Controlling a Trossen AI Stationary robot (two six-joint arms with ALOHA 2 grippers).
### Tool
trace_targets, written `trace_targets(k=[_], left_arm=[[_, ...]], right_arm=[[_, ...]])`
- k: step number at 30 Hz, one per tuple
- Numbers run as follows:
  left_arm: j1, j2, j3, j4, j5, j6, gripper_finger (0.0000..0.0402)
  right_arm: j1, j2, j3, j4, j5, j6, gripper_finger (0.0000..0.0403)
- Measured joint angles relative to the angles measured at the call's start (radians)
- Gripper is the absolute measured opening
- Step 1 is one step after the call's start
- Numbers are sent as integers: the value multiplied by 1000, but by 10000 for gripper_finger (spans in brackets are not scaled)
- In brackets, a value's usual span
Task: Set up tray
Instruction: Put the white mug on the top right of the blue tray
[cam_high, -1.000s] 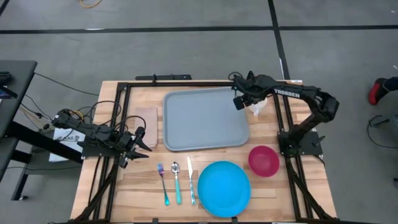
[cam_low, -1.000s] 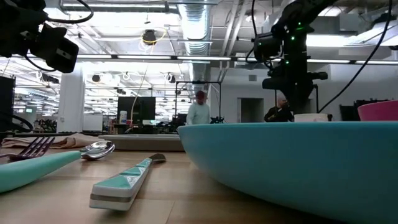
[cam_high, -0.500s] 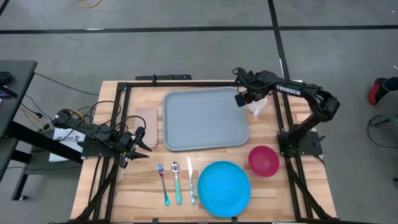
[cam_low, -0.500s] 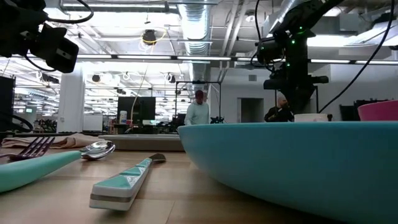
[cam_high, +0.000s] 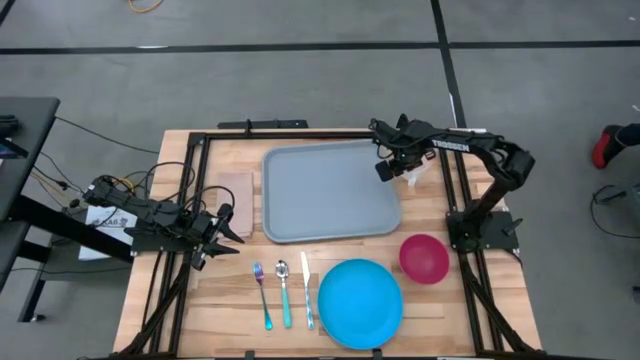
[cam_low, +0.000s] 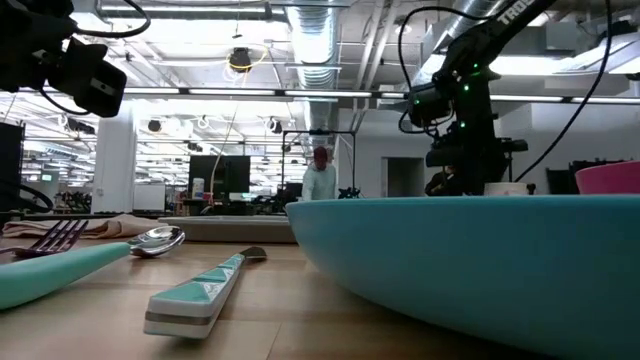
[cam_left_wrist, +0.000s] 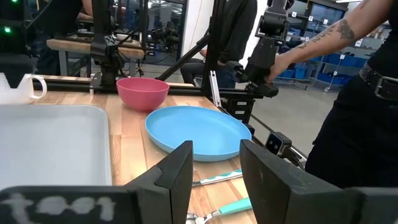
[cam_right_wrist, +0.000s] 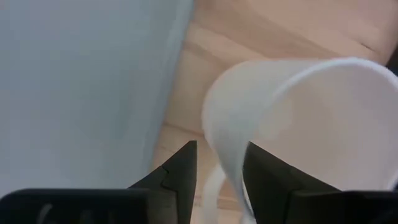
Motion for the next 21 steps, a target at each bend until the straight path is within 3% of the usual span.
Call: trace_targets(k=[10,16,21], left_arm=[[0,0,0,0,0,0,121],[0,0,0,0,0,0,121],[0,0,0,0,0,0,121]], right_arm=[[28,6,0,19,35,0,9],[32,6,27,4,24,-29,9],[62,6,160,-35,21,-108,8]])
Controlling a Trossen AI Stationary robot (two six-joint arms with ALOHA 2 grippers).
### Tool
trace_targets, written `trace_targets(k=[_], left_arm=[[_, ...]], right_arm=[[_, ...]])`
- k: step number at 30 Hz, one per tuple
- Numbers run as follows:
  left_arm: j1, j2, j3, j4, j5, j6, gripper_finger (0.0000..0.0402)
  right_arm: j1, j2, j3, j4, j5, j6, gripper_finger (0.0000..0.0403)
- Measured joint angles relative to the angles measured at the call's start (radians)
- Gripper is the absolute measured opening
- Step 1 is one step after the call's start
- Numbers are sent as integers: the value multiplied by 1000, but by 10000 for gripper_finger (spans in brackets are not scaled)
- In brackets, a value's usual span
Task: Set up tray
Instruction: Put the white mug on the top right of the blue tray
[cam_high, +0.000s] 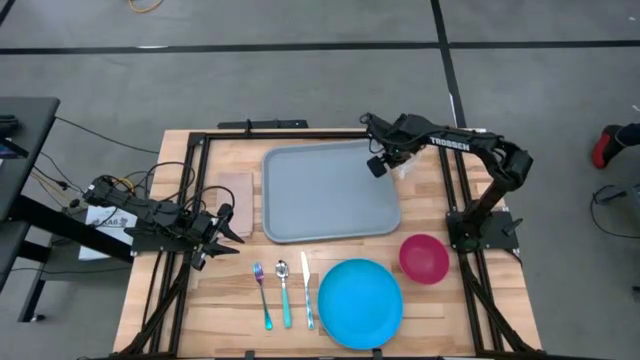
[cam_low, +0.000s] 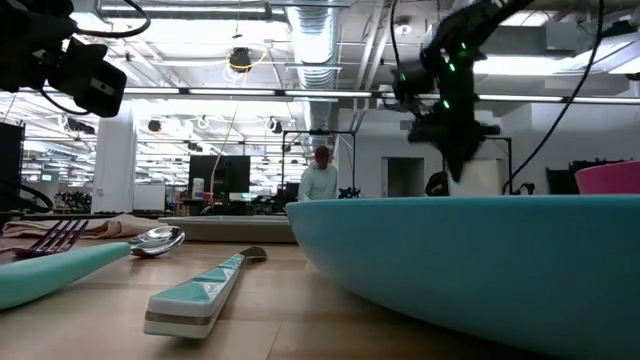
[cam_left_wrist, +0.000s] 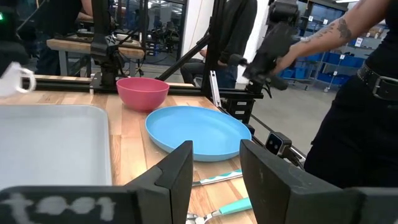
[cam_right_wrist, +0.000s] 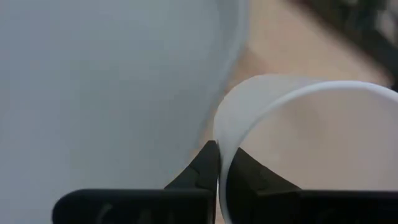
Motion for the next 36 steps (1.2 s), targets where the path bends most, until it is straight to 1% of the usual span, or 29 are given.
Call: trace_targets(k=[2,5,9,15,18,23,33,36], left_arm=[[0,0,0,0,0,0,121],[0,0,0,0,0,0,121],[0,0,0,0,0,0,121],[0,0,0,0,0,0,121],[0,0,0,0,0,0,121],[0,0,0,0,0,0,121],[0,0,0,0,0,0,121],[0,0,0,0,0,0,121]], right_arm=[[19,-1,66,1,-14,-52,5],[43,-1,146,22,-83,-144,4],[57,24,201,51,-167,-213,3],[41,134,207,24,-187,-246,3],[38,188,206,60,-187,-269,2],[26,240,208,127,-222,-284,3],[-45,256,208,151,-222,-295,4],[-70,256,208,150,-256,-296,3]])
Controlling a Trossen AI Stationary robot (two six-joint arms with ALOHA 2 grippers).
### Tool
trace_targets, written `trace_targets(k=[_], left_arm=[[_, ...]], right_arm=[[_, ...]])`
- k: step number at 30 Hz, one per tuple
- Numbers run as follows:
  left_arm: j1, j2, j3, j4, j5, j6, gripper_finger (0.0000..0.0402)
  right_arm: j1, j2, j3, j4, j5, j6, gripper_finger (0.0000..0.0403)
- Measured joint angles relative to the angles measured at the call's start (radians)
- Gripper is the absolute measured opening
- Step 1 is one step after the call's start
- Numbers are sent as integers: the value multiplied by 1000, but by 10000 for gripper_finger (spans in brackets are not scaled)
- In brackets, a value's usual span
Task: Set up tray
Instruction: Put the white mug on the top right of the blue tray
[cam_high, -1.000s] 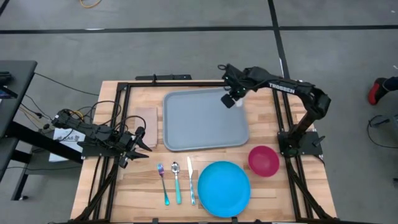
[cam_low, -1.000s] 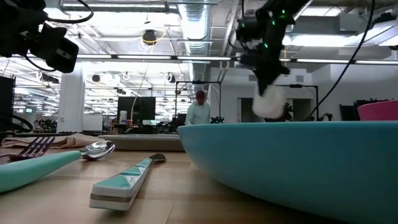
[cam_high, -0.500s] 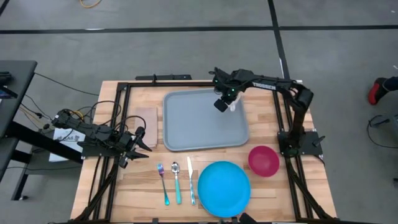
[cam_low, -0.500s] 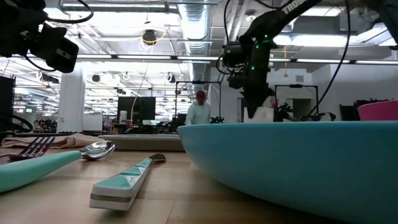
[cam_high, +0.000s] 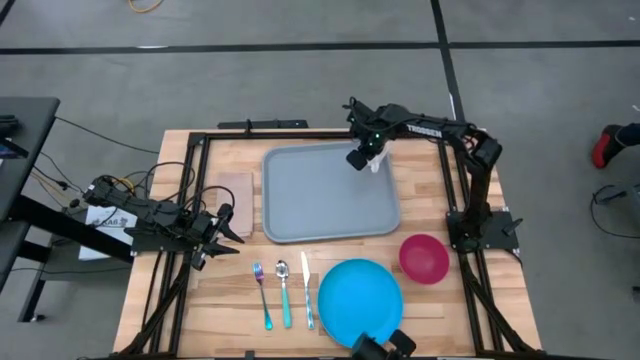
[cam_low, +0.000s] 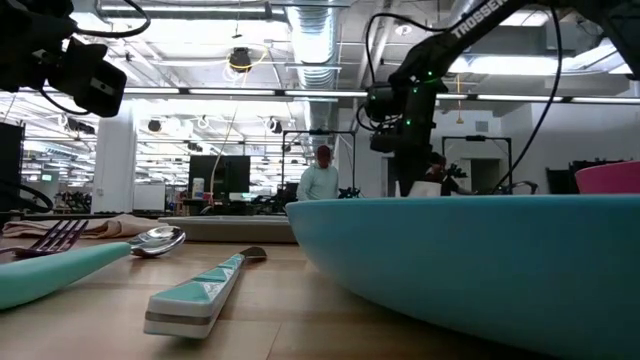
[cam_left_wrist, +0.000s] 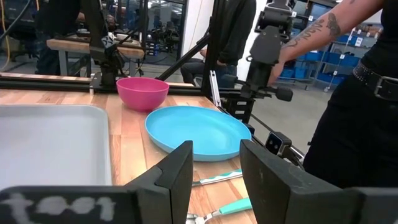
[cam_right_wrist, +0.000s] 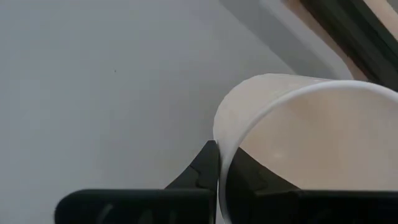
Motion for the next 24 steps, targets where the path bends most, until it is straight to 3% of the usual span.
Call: trace_targets(k=[11,24], left_arm=[[0,0,0,0,0,0,121],[0,0,0,0,0,0,121]], right_arm=[[-2,0,0,4,-31,-15,39],[2,-23,6,46,51,-15,72]])
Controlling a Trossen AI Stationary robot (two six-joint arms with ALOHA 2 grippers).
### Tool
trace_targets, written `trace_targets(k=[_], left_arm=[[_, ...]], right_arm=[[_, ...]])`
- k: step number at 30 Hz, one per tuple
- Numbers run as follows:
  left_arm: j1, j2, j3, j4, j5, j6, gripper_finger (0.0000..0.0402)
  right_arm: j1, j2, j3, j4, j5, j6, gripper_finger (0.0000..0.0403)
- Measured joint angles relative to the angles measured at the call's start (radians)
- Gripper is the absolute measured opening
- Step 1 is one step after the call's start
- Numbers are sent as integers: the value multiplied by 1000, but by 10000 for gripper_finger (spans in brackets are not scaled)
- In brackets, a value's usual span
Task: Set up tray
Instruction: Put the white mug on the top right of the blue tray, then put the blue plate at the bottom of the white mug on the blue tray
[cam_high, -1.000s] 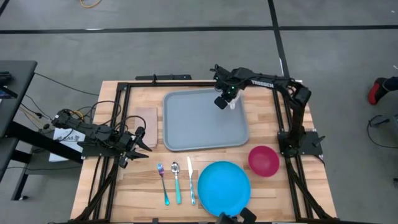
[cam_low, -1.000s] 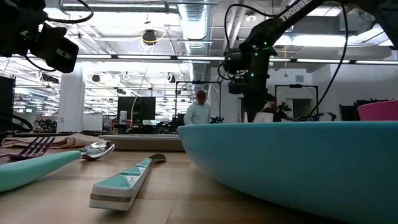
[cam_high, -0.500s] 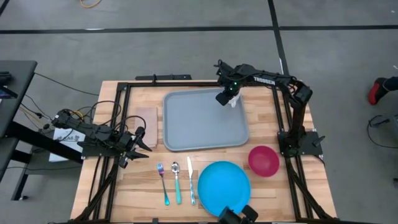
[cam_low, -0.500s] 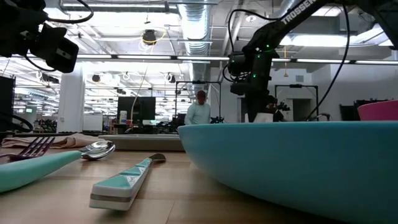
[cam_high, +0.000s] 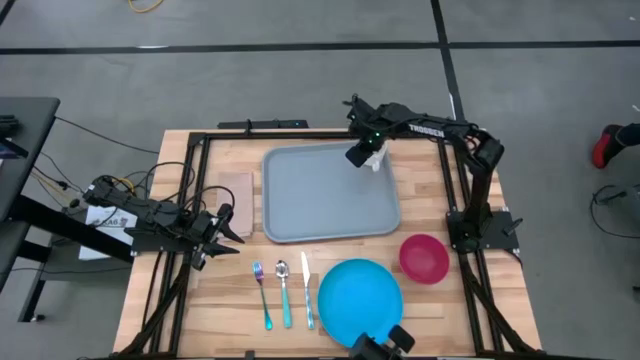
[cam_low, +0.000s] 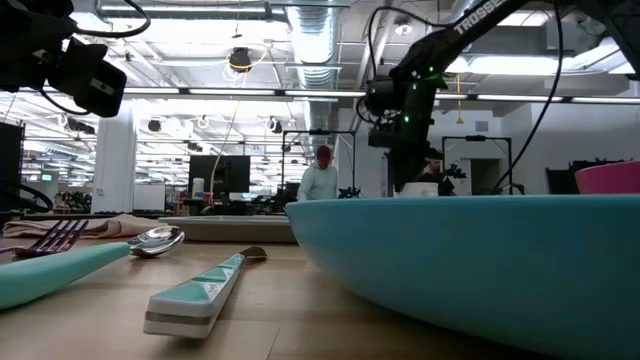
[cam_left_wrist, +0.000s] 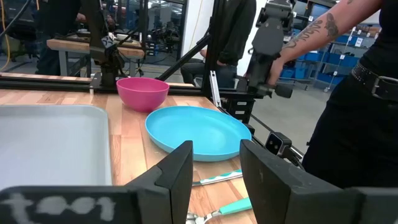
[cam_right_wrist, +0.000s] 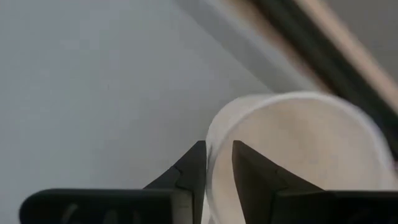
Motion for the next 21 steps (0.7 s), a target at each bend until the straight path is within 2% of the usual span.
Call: trace_targets(k=[6,12,16,21], left_arm=[[0,0,0,0,0,0,121],[0,0,0,0,0,0,121],[0,0,0,0,0,0,121],[0,0,0,0,0,0,121]], right_arm=[[3,-57,90,-50,-9,-6,73],[54,-144,174,-241,-159,-8,73],[153,-232,176,-326,-168,-32,73],[338,-304,176,-392,-213,-32,79]])
